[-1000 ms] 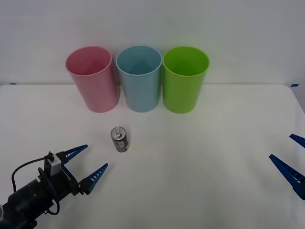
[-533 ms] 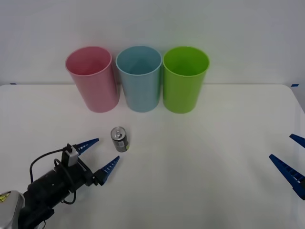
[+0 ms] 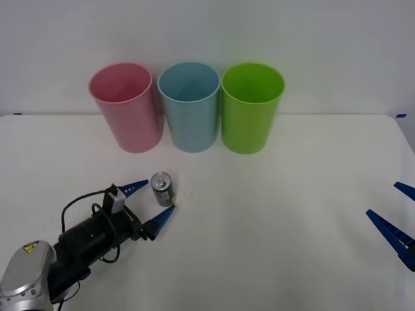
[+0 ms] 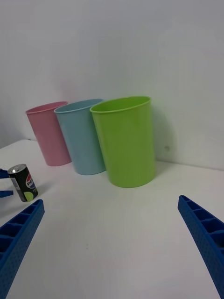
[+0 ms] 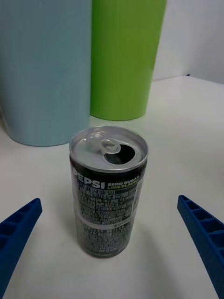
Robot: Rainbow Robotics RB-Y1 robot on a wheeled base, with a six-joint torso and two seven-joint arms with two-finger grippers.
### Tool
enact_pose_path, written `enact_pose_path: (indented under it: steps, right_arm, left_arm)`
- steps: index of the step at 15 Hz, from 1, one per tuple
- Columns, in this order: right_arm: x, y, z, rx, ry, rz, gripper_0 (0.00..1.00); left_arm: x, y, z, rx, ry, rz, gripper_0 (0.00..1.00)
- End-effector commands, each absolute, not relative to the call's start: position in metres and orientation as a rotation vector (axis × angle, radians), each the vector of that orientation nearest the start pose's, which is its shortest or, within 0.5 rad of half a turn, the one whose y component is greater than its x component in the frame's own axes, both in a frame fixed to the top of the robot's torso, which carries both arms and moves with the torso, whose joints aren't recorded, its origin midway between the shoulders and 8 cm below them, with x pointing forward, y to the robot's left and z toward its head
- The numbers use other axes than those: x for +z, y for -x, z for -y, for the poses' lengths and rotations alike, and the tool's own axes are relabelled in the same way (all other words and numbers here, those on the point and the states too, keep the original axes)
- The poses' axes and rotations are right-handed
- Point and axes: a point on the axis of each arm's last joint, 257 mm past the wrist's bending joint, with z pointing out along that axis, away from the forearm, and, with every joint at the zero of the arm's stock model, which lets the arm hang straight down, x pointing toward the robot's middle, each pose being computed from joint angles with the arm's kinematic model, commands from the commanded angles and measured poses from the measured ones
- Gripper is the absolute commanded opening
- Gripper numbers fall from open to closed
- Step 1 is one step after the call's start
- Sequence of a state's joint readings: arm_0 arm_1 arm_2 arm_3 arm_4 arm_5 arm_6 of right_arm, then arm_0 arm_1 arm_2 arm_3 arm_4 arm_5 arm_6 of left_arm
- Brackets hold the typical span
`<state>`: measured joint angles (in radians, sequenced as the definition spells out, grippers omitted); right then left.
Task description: Grasp the object on the table and drop it into the matching bin: aluminum can to the light blue bin, PET bottle to the pink bin.
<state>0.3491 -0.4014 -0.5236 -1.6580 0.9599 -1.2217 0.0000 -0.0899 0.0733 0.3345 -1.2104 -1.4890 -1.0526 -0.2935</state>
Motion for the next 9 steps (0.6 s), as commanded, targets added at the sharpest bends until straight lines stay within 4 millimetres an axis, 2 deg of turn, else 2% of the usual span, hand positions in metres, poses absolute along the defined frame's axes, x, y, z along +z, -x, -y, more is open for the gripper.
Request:
enact_pose_path:
  steps: [1, 6, 9]
  right_arm:
    - [-0.169, -0.342, 0.33, 0.567, 0.465, -1.441, 1.0]
    - [-0.169, -0.342, 0.33, 0.567, 0.465, -1.441, 1.0]
    - [-0.169, -0.342, 0.33, 0.567, 0.465, -1.441, 1.0]
  left_arm:
    - [-0.31, -0.478, -0.147, -0.505, -0.663, -1.565, 1.0]
    - [-0.314, -0.494, -0.134, -0.51, -0.672, -1.572, 1.0]
    - [-0.315, -0.498, -0.129, -0.506, -0.684, -1.576, 1.0]
